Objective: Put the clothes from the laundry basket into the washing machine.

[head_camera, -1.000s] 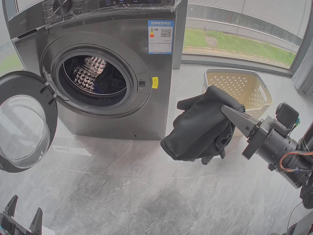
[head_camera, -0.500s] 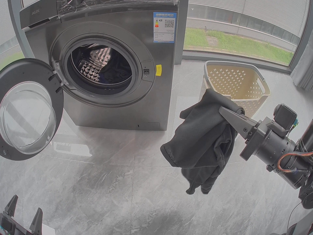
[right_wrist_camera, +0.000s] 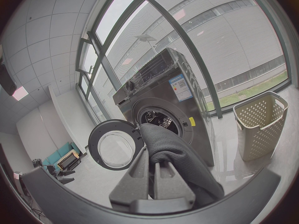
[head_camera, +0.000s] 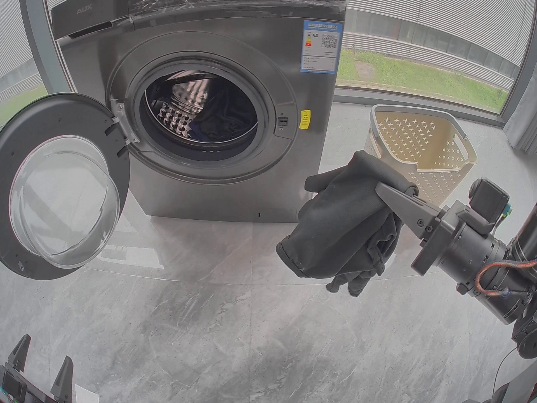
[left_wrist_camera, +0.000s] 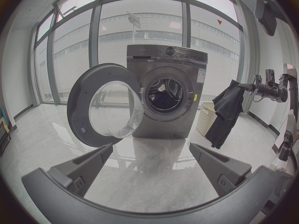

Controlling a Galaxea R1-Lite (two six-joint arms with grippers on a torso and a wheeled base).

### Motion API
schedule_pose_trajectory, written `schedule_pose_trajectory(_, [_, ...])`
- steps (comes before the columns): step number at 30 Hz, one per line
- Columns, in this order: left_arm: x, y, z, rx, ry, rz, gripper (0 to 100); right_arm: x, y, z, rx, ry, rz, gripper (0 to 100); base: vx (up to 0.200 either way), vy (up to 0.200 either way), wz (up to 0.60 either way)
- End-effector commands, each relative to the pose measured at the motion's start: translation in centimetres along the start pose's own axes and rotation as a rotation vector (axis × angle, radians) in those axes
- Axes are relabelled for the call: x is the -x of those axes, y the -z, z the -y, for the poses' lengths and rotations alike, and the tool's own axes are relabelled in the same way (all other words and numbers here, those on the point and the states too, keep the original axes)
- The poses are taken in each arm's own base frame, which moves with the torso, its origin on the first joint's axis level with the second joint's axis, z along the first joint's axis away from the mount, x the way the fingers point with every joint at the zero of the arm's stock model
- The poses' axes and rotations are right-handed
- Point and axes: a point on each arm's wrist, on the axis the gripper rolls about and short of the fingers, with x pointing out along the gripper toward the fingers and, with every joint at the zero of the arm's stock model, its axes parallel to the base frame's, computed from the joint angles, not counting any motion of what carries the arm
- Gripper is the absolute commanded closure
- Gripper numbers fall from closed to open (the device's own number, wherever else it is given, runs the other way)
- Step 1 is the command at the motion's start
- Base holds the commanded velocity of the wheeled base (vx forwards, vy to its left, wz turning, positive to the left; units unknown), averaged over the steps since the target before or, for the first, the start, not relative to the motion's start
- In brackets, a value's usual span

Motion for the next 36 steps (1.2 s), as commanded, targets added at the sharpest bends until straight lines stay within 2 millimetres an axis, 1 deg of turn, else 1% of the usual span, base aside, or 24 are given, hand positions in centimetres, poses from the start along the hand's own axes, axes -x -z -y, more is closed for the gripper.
schedule_pose_trajectory(1, [-0.01,0.53,-0.02,0.001,0.0,-0.001,0,-0.03,0.03,0.01,0.0,0.001,-0.001,100,0.0,0.2,0.0])
schedule_pose_trajectory(8, [-0.01,0.53,-0.02,0.001,0.0,-0.001,0,-0.01,0.05,0.09,0.003,0.004,-0.002,100,0.0,0.2,0.0])
schedule_pose_trajectory(12, [-0.01,0.53,0.0,-0.027,0.003,-0.002,0,0.03,-0.03,0.14,0.003,0.005,0.0,100,0.0,0.0,0.0])
schedule_pose_trajectory(25, [-0.01,0.53,0.0,-0.028,0.004,-0.002,0,0.11,-0.34,0.21,0.007,0.008,0.014,100,0.0,0.0,0.0])
schedule_pose_trajectory(29, [-0.01,0.53,0.0,-0.028,0.004,-0.002,0,-0.07,0.02,0.25,0.004,0.01,0.0,100,0.0,0.0,0.0])
schedule_pose_trajectory(36, [-0.01,0.53,0.0,-0.028,0.004,-0.002,0,-0.02,0.01,0.25,0.003,0.01,0.0,100,0.0,0.0,0.0])
